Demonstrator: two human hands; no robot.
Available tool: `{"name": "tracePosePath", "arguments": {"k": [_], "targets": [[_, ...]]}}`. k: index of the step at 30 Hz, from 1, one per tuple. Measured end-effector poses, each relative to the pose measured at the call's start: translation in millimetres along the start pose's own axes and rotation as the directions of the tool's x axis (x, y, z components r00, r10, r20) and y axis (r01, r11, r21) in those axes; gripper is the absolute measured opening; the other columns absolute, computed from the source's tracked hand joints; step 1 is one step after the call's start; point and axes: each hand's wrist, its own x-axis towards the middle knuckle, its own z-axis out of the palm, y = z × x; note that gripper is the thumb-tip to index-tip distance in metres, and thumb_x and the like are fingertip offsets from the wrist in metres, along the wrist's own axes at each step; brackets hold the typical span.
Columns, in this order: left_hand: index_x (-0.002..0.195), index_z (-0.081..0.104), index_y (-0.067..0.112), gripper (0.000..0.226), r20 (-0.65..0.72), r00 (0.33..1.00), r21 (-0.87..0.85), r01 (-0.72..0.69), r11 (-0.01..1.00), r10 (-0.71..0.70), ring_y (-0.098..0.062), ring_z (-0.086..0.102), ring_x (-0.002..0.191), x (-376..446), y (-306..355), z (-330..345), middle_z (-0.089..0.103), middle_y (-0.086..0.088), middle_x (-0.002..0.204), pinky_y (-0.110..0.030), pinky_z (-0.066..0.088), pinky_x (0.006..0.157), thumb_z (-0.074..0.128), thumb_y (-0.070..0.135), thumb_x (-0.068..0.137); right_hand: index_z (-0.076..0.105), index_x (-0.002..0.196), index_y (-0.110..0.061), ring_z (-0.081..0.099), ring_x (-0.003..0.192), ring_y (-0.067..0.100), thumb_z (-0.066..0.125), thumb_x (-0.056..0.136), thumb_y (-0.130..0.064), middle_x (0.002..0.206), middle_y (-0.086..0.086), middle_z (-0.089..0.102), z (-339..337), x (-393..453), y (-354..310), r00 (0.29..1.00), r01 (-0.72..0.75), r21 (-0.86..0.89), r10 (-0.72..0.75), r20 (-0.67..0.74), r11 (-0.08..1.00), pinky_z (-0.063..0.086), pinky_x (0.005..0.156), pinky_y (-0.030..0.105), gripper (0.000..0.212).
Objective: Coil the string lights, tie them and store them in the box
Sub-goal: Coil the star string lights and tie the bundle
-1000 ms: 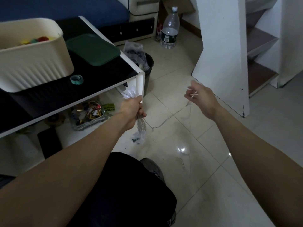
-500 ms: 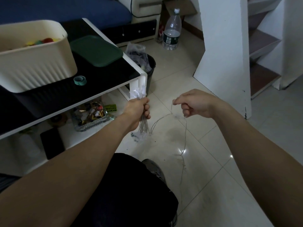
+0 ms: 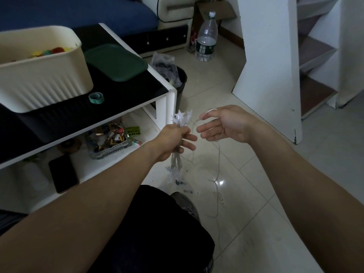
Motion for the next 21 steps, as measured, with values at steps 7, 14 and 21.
{"name": "tracePosePath", "arguments": {"k": [7,14,21], "targets": [[0.094,0.057,0.012,0.015,-0.334,0.940,-0.228,-0.006,0.974,-0.072,-0.013,0.038,0.044,8,3,-9,0.045,-0.001,0.060,-0.023,0.028,0.043,0.044,0.012,0.100,0.069,0.113,0.001,0.074,0.097,0.025,0.073,0.091,-0.016,0.115,0.014,0.069,0,4,10,0.992,0.116,0.035,-0.114,-0.058,0.993,0.062,0.074,0.037,0.028],[0.075,0.041,0.016,0.023,-0.195,0.981,-0.434,-0.095,0.896,0.010,-0.012,0.022,0.038,5,9,-11,0.028,0.005,0.047,-0.021,0.018,0.039,0.039,0.014,0.098,0.062,0.111,-0.009,0.063,0.058,0.012,0.075,0.088,-0.014,0.092,0.008,0.077,7,5,14,0.880,0.335,0.064,-0.288,-0.376,0.940,0.044,0.051,0.024,0.027],[0.066,0.043,0.012,0.035,-0.203,0.974,-0.416,-0.176,0.892,0.097,-0.023,0.054,0.058,5,22,5,0.056,-0.008,0.061,-0.034,0.047,0.062,0.038,0.019,0.100,0.067,0.096,-0.012,0.073,0.077,0.022,0.075,0.085,0.000,0.090,0.019,0.075,17,-7,10,0.905,0.407,0.117,-0.382,-0.188,0.906,0.060,0.071,0.029,0.018]]}}
